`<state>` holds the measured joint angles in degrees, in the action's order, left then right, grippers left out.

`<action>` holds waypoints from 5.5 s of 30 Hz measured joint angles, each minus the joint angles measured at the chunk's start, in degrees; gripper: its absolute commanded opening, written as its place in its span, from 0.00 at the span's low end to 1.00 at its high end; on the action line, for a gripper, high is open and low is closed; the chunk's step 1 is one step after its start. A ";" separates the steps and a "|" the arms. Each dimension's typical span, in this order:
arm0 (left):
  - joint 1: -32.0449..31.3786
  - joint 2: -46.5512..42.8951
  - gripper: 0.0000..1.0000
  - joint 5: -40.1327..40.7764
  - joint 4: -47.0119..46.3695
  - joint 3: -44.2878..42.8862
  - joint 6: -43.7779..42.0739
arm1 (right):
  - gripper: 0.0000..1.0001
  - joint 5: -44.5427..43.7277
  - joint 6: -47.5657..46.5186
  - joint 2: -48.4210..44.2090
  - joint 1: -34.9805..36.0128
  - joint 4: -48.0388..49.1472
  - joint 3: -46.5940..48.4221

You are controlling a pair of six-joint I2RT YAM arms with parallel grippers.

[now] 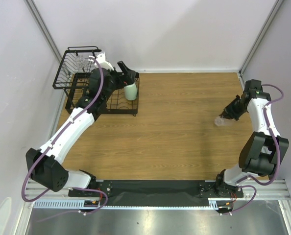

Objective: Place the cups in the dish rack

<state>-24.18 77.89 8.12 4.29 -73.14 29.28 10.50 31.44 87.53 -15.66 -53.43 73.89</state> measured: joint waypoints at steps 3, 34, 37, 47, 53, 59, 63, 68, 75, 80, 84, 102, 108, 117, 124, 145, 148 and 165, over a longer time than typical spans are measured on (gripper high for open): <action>0.52 -0.46 0.98 -1.95 0.17 0.00 3.63 | 0.00 10.60 0.37 0.00 0.66 2.23 0.00; -11.47 2.21 1.00 -17.35 -39.65 7.89 40.22 | 0.00 43.80 60.52 2.12 23.41 69.81 14.60; -12.59 2.19 1.00 -16.55 -41.35 8.02 40.06 | 0.00 43.76 64.28 3.23 26.36 73.83 14.16; -13.38 1.53 1.00 -13.14 -45.35 9.42 37.18 | 0.00 43.19 70.16 3.34 30.47 81.37 10.78; -13.60 0.90 0.97 -10.86 -45.77 9.75 35.60 | 0.00 43.56 71.45 3.34 31.45 83.23 10.10; -13.94 0.90 0.90 -9.49 -46.66 10.32 34.60 | 0.00 43.80 72.28 3.32 31.61 84.67 9.25; -13.94 0.90 0.77 -8.92 -47.15 10.47 34.07 | 0.00 43.82 73.26 3.32 31.69 85.88 9.14; -13.97 0.90 0.92 -8.66 -48.92 11.15 34.10 | 0.00 43.89 73.94 3.32 31.98 86.99 8.98; -14.10 0.92 0.97 -7.58 -50.27 11.15 34.10 | 0.00 44.35 74.64 3.32 32.74 87.62 8.70; -14.16 0.98 0.82 -6.73 -50.58 11.15 34.10 | 0.00 44.61 74.69 3.32 33.24 87.65 8.63; -14.12 1.55 0.61 -6.03 -50.62 11.15 34.18 | 0.00 44.76 75.08 3.32 33.33 88.11 8.59; -10.62 -0.09 0.00 -9.66 -35.82 8.33 22.62 | 1.00 47.23 53.68 3.17 29.53 58.55 16.98; -6.69 -1.16 0.00 -3.91 -19.85 -0.92 4.96 | 1.00 46.90 35.04 -1.25 18.86 34.23 20.68; 6.23 -0.59 0.00 8.17 -5.53 -7.30 -15.17 | 1.00 47.19 24.57 -1.53 16.02 17.79 24.96; 13.88 3.74 0.00 16.09 -3.96 -7.37 -20.79 | 1.00 47.45 22.53 -0.13 16.24 15.96 26.73; 23.65 16.48 0.00 24.76 2.32 -18.08 -13.55 | 1.00 47.45 21.40 1.42 16.28 14.27 26.77; 23.63 16.74 0.00 24.81 4.15 -18.08 -12.20 | 1.00 47.45 21.40 1.42 16.28 14.29 26.77; 24.48 21.68 0.00 26.18 15.15 -22.18 -5.79 | 1.00 47.45 21.24 1.42 16.28 14.25 26.77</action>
<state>0.30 99.57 34.30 19.44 -95.33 23.49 57.95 52.69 88.95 0.62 -39.18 100.66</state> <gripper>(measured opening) 0.594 0.994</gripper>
